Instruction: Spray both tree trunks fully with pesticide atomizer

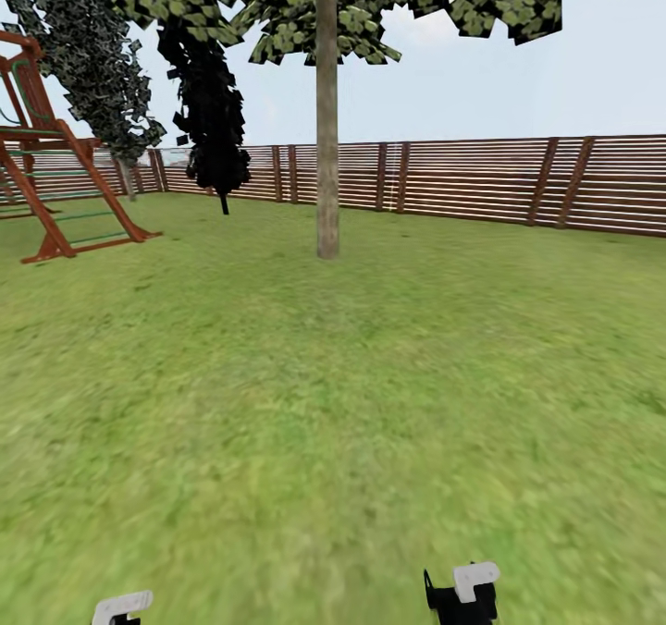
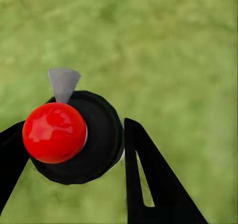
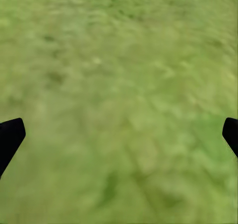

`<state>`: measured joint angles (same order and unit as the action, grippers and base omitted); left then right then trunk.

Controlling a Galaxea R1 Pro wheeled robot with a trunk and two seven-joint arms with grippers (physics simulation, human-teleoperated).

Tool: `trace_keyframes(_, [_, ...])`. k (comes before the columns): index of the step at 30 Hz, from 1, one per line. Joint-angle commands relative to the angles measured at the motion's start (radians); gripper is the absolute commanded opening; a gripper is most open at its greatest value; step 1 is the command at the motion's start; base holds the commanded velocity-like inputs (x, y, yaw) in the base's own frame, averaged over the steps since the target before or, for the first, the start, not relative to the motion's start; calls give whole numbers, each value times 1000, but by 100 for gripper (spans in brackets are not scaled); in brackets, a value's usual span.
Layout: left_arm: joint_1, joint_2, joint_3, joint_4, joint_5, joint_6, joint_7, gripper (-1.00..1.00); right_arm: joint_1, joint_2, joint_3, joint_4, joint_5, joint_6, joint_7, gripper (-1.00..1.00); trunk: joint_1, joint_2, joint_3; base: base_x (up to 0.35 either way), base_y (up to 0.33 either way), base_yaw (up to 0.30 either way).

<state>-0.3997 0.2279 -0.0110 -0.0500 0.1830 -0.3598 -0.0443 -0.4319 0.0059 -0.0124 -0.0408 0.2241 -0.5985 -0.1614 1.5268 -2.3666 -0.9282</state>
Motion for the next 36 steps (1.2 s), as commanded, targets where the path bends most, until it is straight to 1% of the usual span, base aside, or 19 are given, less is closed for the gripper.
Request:
trace_keyframes(1, [-1,0,-1,1,9,-3,-5,-100,-1,0,-1,1,11,-1,-9,100,0,0,-1,336,0,0])
trace_keyframes(36, [-1,0,-1,1,8,-3,-5,-100,-1,0,-1,1,11,-1,-9,100,0,0,-1,336,0,0])
